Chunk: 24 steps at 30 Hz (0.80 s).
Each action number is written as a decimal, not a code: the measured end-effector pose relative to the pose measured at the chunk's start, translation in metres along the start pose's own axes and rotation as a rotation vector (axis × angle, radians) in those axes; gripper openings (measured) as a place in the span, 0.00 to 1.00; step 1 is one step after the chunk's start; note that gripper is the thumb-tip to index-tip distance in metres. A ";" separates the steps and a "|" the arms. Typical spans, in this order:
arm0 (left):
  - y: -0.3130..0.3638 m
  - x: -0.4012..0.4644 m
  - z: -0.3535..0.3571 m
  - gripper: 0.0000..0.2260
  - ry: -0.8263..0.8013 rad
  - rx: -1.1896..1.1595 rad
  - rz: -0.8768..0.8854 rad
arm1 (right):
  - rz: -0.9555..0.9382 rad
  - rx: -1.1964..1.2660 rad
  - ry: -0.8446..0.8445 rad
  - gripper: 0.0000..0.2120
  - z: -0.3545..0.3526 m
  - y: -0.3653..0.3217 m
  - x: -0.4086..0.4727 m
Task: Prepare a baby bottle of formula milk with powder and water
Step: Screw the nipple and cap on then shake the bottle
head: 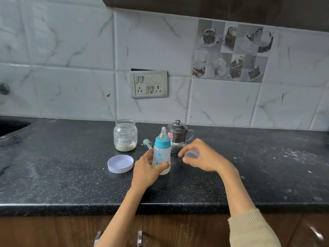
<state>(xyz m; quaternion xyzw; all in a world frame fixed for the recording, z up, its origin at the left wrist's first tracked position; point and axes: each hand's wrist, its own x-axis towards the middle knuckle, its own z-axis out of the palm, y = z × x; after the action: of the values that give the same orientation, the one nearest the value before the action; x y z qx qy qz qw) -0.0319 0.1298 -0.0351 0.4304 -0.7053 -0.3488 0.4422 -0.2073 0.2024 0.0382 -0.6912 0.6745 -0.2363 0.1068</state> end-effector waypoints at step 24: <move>-0.003 0.002 0.001 0.25 0.009 -0.003 0.013 | -0.245 0.247 0.293 0.24 -0.006 -0.064 0.050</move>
<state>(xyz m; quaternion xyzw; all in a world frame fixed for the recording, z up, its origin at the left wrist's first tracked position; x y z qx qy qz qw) -0.0326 0.1273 -0.0374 0.4267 -0.7056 -0.3453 0.4481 -0.1552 0.1582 0.0826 -0.7079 0.5598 -0.4263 0.0620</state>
